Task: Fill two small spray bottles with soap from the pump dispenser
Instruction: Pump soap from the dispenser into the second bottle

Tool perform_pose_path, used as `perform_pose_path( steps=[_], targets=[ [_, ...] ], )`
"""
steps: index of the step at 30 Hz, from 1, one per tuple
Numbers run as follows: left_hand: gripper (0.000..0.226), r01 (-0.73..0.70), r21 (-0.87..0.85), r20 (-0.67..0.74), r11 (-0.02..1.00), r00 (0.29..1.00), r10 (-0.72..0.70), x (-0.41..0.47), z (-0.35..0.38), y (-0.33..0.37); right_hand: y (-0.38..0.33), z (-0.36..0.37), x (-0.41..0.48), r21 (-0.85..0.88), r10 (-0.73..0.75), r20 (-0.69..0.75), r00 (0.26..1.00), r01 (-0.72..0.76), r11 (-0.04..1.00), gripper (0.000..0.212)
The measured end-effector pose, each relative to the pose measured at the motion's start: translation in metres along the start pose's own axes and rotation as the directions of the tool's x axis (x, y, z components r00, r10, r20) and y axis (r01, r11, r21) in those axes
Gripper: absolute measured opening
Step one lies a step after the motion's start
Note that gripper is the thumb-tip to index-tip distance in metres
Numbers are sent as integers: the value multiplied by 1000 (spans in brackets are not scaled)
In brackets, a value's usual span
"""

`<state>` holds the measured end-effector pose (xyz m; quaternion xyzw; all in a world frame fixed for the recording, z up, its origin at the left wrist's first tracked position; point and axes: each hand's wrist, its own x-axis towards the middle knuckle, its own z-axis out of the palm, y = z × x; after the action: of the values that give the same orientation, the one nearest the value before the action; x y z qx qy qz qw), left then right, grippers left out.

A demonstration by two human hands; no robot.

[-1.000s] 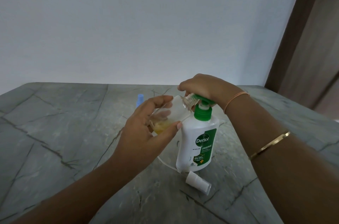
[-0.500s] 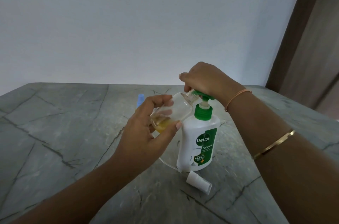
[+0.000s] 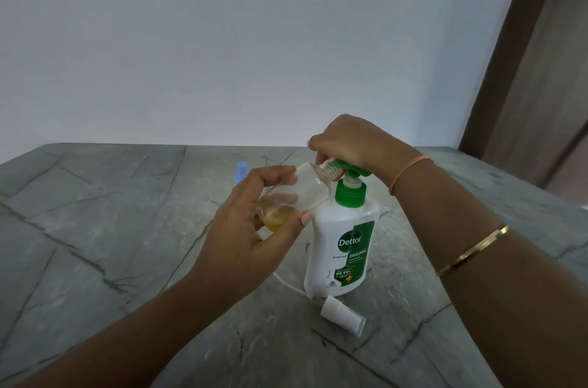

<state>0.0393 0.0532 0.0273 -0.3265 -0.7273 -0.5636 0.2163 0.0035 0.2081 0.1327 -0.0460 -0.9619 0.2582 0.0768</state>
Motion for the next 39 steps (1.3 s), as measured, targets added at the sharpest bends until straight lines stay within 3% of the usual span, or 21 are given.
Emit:
perform_pose_path(
  steps=[13,19,23,30,34,39],
  targets=[
    [40,2,47,-17,999,1000,-1,4,-1,6,-2,-3,0,0,15,32,999,-15,1000,16],
    [41,-2,48,-12,999,1000,2,3,-2,4,-1,1,0,-34,58,81,995,-55,998,26],
    [41,4,23,-5,1000,1000,-3,1,0,2,0,0,-2,-6,67,80,995,-67,998,19],
    [45,26,28,0,999,1000,-26,0,1,4,-4,-2,-3,-19,-11,-47,999,10,1000,37],
    [47,52,58,11,997,999,-53,1,0,6,-8,-4,-3,-36,-3,7,1000,3,999,32],
    [53,57,31,19,998,998,-58,0,0,6,-7,-3,-4,65,60,68,996,-64,996,21]
  ],
)
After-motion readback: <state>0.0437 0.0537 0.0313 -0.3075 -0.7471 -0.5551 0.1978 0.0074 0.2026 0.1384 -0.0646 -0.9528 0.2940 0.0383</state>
